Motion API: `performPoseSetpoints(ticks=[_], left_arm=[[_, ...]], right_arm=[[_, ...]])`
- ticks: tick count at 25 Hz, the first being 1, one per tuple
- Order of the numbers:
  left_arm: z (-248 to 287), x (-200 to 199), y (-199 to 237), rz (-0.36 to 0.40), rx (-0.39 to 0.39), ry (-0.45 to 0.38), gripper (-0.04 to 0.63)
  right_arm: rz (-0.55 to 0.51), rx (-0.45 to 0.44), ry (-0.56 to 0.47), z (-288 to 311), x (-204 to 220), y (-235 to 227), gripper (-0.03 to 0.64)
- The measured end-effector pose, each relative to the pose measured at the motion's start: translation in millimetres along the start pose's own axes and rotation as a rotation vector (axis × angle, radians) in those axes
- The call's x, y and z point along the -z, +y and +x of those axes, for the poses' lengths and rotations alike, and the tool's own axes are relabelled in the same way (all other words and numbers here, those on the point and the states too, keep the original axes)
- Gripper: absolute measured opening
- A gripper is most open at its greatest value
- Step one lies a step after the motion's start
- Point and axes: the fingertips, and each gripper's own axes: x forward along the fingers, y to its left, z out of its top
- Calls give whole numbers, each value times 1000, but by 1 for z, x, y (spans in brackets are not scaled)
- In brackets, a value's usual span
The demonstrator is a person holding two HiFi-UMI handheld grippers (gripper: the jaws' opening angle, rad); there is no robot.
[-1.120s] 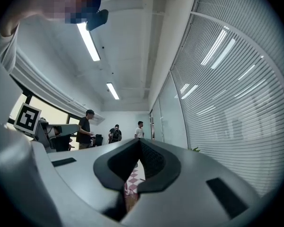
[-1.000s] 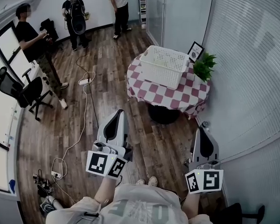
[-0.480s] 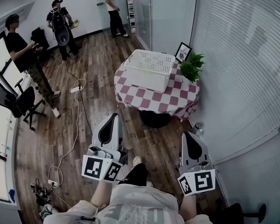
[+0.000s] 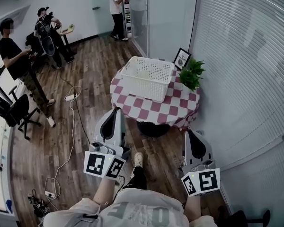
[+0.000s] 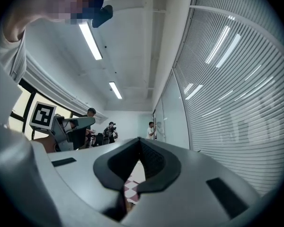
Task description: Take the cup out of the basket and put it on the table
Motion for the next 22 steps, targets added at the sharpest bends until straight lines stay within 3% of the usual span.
performPoseSetpoints(ticks=[10, 22], left_arm=[[74, 59, 72, -59, -27, 29, 6], [244, 90, 178, -45, 21, 28, 6]], right_arm=[[1, 4, 53, 108, 34, -27, 9], [3, -41, 107, 318, 48, -60, 9]])
